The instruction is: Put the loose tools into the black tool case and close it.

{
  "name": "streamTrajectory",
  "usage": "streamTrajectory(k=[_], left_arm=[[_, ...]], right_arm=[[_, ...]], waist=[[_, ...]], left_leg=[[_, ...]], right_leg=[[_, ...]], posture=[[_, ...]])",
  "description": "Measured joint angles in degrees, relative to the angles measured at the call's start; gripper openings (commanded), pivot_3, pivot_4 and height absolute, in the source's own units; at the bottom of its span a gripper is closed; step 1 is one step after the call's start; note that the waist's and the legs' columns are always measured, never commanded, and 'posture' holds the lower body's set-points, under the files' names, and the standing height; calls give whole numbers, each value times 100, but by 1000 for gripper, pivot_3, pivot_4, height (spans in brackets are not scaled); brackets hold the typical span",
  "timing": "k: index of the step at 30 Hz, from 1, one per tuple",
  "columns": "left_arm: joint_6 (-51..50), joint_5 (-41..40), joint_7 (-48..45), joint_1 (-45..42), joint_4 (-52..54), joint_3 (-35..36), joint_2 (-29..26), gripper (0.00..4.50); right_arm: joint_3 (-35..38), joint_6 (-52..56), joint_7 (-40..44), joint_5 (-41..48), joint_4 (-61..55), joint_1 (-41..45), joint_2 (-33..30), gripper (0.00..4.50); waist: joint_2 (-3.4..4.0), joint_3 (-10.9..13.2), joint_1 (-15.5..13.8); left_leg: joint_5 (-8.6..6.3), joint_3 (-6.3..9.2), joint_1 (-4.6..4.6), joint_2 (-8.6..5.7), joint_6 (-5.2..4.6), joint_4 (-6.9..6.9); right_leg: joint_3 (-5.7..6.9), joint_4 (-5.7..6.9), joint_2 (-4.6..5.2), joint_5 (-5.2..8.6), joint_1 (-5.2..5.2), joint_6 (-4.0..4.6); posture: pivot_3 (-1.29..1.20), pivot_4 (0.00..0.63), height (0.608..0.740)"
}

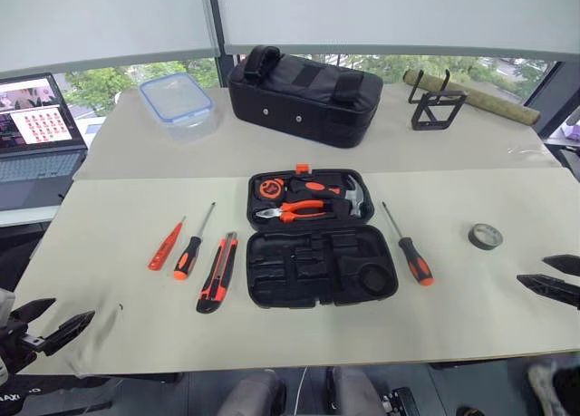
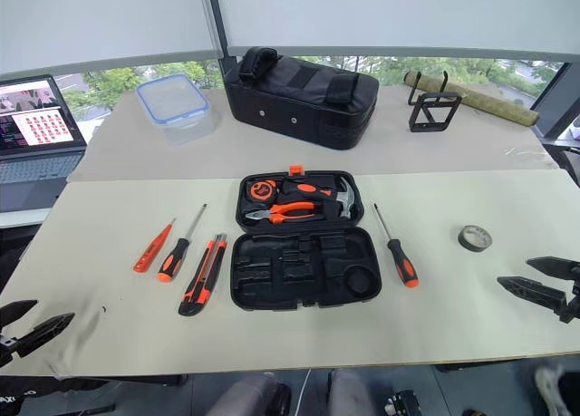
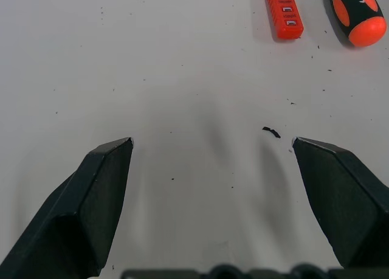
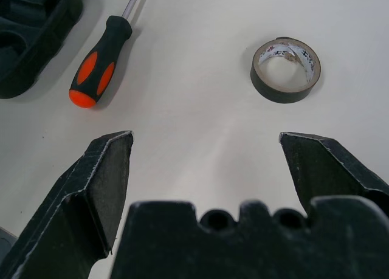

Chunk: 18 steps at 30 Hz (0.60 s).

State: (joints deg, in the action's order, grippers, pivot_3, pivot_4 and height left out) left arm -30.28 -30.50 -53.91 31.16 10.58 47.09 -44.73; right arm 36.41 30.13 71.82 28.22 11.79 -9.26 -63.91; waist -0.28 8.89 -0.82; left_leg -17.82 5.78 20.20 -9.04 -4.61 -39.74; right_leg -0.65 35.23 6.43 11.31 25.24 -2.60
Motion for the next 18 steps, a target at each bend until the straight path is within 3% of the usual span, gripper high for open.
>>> streamTrajectory(k=[4, 8, 13, 18], left_arm=[[-341, -69, 365, -156, 227, 4, 66, 4500], [-1302, -731, 1104, -1175, 1151, -210, 23, 4500], [-2747, -1317, 2426, -2716, 1882, -1140, -22, 4500], [-3550, -1099, 3204, -3598, 1754, -2337, -41, 4500]], right_arm=[[-1, 223, -324, 23, -452, 131, 122, 4473], [-239, 1146, -1027, 667, -1791, 932, 251, 4473], [-965, 1570, -1250, 1398, -3094, 1761, 444, 4473], [-2095, 1552, -1556, 1482, -3610, 2513, 1056, 4473]], waist=[[2, 0, -1], [4, 2, -10], [-2, 1, -45], [-5, 3, 15]], left_leg=[[0, 0, 0, 0, 0, -1], [4, 2, 3, 2, 8, -9], [8, 8, 3, 2, 15, -8], [9, 3, 7, -5, 16, -8]], right_leg=[[-2, 3, 0, -1, 0, -1], [-1, 6, -3, -18, 0, 1], [19, 3, -17, -19, 5, 1], [21, 1, -12, -19, 17, 0]], posture=[[0, 150, 716], [0, 150, 716], [0, 150, 716], [0, 150, 716]])
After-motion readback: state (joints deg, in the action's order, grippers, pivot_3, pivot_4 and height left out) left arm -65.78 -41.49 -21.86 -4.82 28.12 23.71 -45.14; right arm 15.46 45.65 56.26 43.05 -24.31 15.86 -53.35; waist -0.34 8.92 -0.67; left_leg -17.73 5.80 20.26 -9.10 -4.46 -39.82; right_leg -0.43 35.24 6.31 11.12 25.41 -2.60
